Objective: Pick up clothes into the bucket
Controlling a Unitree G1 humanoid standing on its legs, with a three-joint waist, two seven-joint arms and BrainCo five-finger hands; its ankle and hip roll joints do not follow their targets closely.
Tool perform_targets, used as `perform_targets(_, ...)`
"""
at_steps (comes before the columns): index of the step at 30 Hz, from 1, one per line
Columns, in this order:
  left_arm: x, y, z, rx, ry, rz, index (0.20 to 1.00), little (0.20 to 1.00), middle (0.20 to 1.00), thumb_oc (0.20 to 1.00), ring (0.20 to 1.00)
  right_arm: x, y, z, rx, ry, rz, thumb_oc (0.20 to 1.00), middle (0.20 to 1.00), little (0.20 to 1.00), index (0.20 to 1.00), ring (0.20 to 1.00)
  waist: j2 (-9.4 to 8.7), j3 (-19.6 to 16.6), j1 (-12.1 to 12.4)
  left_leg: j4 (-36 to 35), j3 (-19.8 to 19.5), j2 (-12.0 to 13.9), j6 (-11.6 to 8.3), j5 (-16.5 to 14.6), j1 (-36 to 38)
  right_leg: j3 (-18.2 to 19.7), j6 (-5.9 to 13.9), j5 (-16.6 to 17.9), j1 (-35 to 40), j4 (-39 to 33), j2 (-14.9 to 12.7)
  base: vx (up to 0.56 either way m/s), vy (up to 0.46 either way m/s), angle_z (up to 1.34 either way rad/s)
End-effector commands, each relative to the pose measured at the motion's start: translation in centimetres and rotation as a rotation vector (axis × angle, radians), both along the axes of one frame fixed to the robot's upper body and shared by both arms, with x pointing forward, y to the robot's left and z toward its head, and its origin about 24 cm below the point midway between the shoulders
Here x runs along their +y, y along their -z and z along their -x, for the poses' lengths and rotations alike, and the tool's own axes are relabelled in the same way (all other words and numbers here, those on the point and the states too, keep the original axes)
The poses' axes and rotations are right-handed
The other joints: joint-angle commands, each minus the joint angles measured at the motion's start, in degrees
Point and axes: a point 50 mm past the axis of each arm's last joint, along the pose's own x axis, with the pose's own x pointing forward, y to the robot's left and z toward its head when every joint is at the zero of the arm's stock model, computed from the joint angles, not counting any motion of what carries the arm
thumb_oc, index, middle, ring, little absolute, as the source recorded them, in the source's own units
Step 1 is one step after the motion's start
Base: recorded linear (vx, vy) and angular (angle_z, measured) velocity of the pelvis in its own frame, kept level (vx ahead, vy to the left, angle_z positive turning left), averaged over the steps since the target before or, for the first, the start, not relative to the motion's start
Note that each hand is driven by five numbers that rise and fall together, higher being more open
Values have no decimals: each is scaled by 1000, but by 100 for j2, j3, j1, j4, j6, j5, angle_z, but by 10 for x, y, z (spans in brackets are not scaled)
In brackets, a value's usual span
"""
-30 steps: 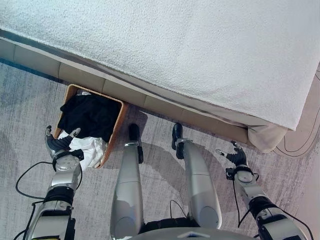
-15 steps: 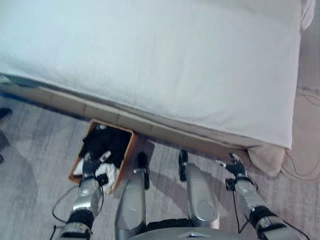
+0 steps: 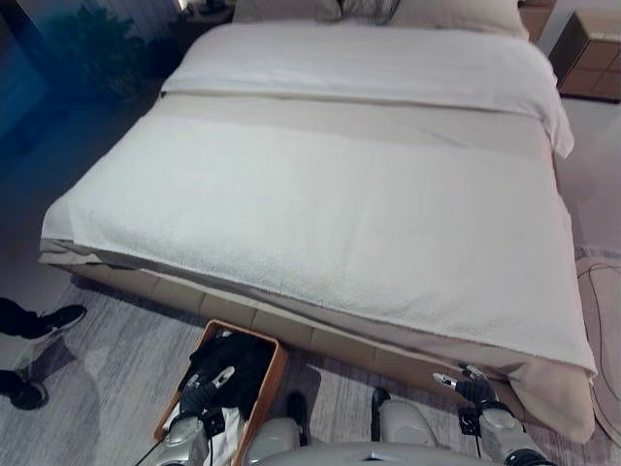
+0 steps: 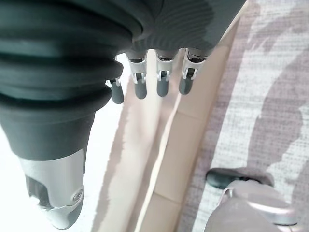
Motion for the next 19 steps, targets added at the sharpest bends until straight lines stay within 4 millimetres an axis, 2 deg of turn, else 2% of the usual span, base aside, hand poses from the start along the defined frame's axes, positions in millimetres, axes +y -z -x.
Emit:
perform_targets(1, 10, -7, -15, -14, 77, -75, 1000, 1000, 1000, 1000, 1000, 5, -3, -13, -28, -36, -11, 1000, 1000, 1000, 1000, 1000, -290, 155, 15, 88, -88, -245, -89, -140, -75, -302, 326, 729, 681, -1345, -215, 48, -36, 4)
perform_targets(4, 3, -2, -8, 37, 130, -89, 1000, 1000, 1000, 1000, 1000, 9, 2, -6, 4, -35, -16, 1000, 1000, 1000, 1000, 1000, -330, -4, 34, -6, -55, -228, -92, -151, 96, -348, 342, 781, 916, -1585, -175, 68, -31, 3)
perform_targets(5, -3, 3, -2, 74, 168, -80, 1000, 1000, 1000, 1000, 1000, 11, 7, 3, 52, -35, -18, 1000, 1000, 1000, 1000, 1000, -347, -56, 58, 52, -47, -234, -88, -196, 165, -357, 350, 777, 1027, -1624, -172, 58, -30, -1)
perform_targets(13, -26, 14, 14, 159, 289, -13, 1000, 1000, 1000, 1000, 1000, 24, 15, 14, 108, -71, -48, 1000, 1000, 1000, 1000, 1000, -401, -156, 48, -22, -61, -200, -81, -257, 402, -342, 308, 692, 1268, -1639, -119, 25, -12, -1)
perform_targets(19, -33, 15, 13, 181, 414, -28, 1000, 1000, 1000, 1000, 1000, 26, 18, 17, 144, -121, -41, 1000, 1000, 1000, 1000, 1000, -426, -163, 48, -24, -88, -183, -67, -308, 503, -360, 294, 633, 1362, -1605, -109, 20, -10, 2)
